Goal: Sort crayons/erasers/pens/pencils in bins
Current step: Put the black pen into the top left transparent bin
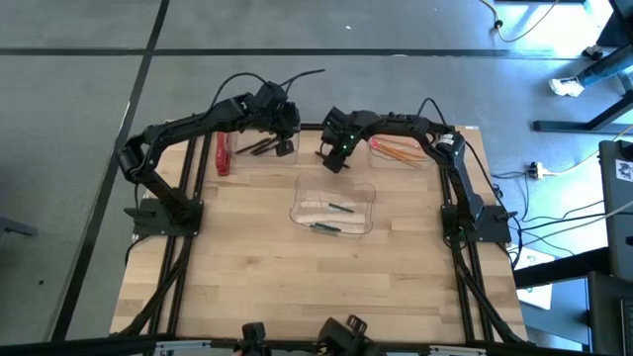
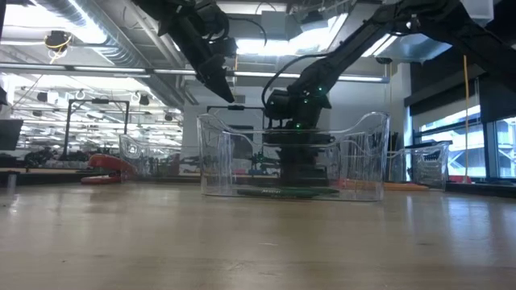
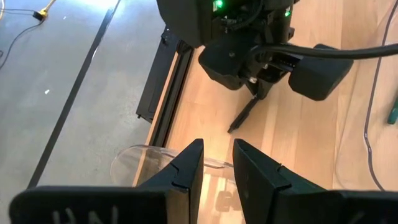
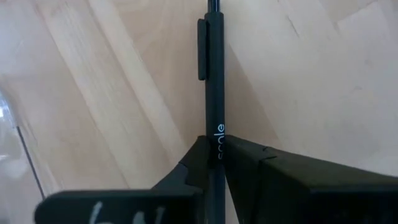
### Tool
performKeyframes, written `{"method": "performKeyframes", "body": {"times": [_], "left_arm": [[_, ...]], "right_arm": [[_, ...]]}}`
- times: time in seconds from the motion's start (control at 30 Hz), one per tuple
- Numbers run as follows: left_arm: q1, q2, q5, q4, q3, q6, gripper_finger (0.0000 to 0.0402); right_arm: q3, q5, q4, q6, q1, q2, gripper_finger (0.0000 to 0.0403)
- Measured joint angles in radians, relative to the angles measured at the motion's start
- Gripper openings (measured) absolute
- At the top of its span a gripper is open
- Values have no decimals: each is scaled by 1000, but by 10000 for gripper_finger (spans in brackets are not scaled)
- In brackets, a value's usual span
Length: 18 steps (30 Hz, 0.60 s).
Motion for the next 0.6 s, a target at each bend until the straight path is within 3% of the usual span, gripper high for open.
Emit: {"method": "performKeyframes", "body": {"times": [0.4,0.6], "left_arm": [[0,-9,-2,-31,0,1,80],[0,-74,-115,-108,-1,-5,80]], "right_arm": [[185,18,-79,-44,0,0,39],[303,19,-113,-76,0,0,39]]}}
